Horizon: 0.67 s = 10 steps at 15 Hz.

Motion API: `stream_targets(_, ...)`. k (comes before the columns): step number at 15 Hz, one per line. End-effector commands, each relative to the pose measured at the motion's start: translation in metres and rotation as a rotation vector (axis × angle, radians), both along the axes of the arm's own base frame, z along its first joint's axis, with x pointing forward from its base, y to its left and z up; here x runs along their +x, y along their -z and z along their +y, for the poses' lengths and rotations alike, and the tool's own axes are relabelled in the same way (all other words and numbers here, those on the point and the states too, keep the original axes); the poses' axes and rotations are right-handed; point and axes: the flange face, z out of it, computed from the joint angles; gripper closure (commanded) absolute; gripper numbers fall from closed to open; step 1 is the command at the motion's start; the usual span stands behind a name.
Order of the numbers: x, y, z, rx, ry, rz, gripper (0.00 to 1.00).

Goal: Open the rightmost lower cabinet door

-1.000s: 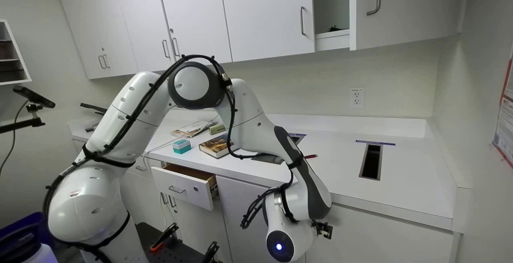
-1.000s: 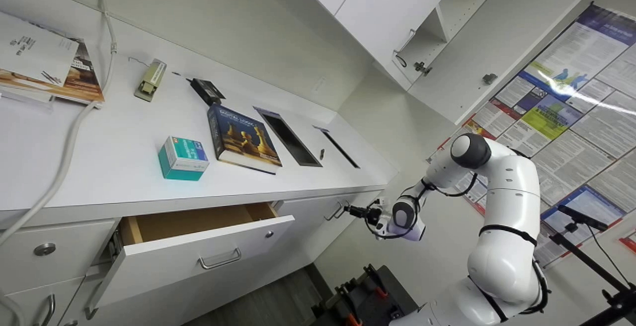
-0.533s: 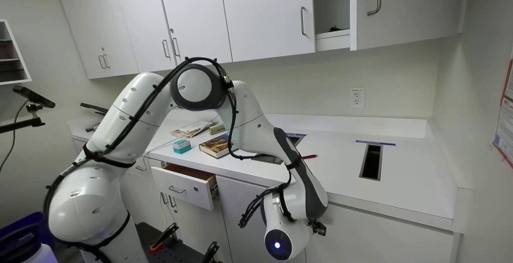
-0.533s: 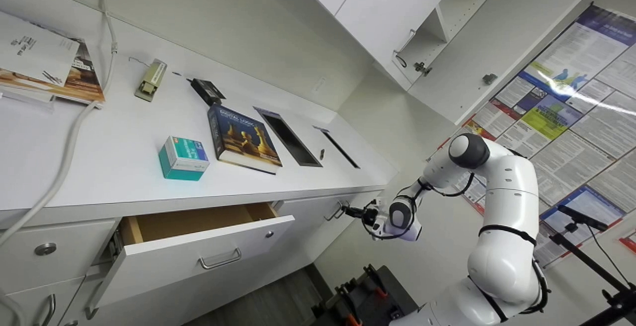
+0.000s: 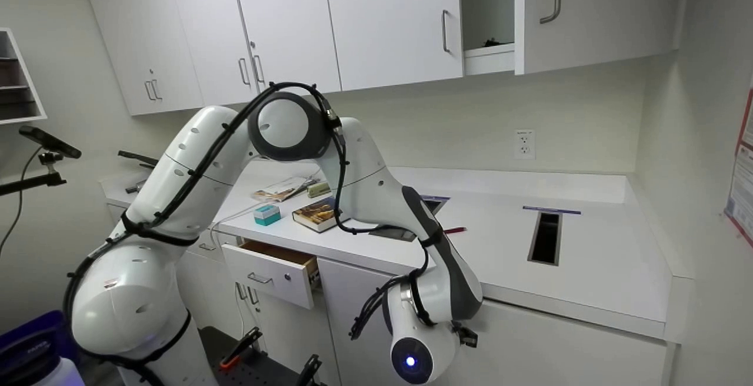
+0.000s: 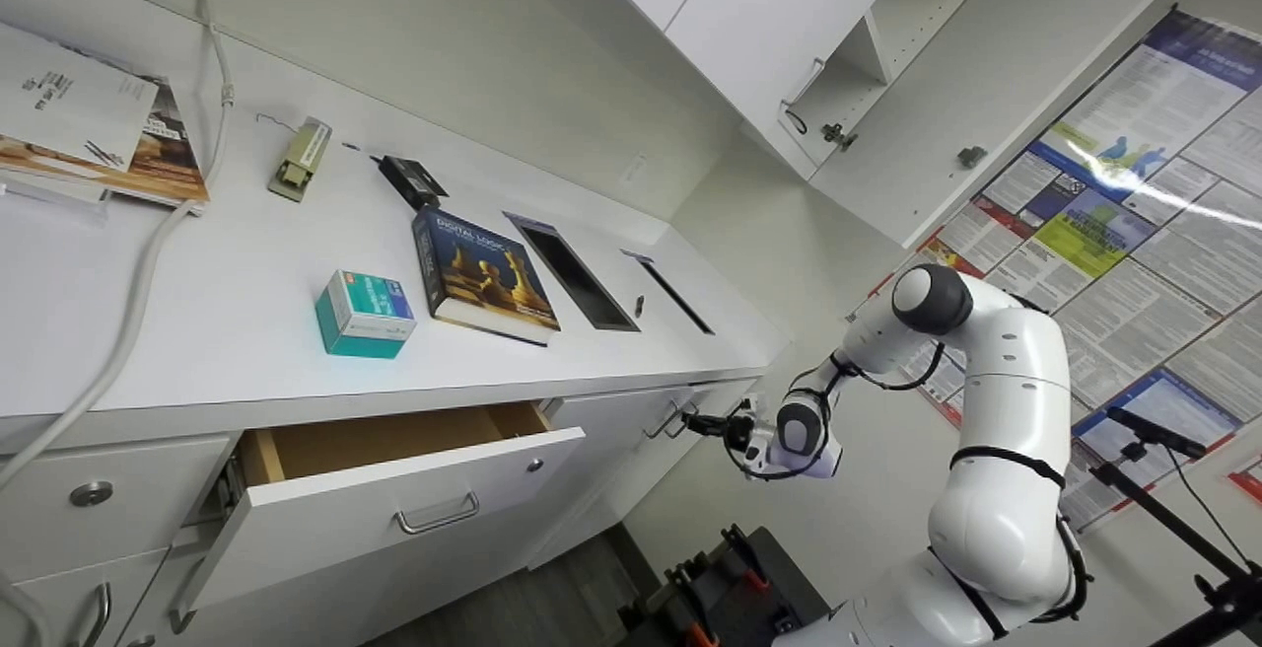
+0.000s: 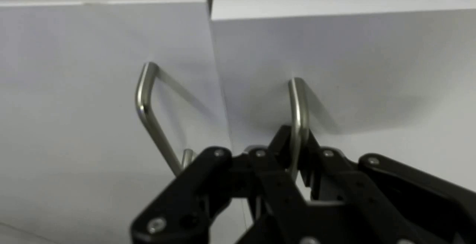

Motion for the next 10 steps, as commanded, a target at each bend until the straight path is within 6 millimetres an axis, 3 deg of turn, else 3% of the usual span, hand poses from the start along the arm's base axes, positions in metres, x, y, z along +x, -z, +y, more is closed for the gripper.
stream_targets(1, -0.041, -0.016, -0.037, -0.057, -0.001, 0.056, 0.98)
stream_targets(10, -0.126, -0.034, -0.099, -0.052, -0.296, 0.159, 0.98)
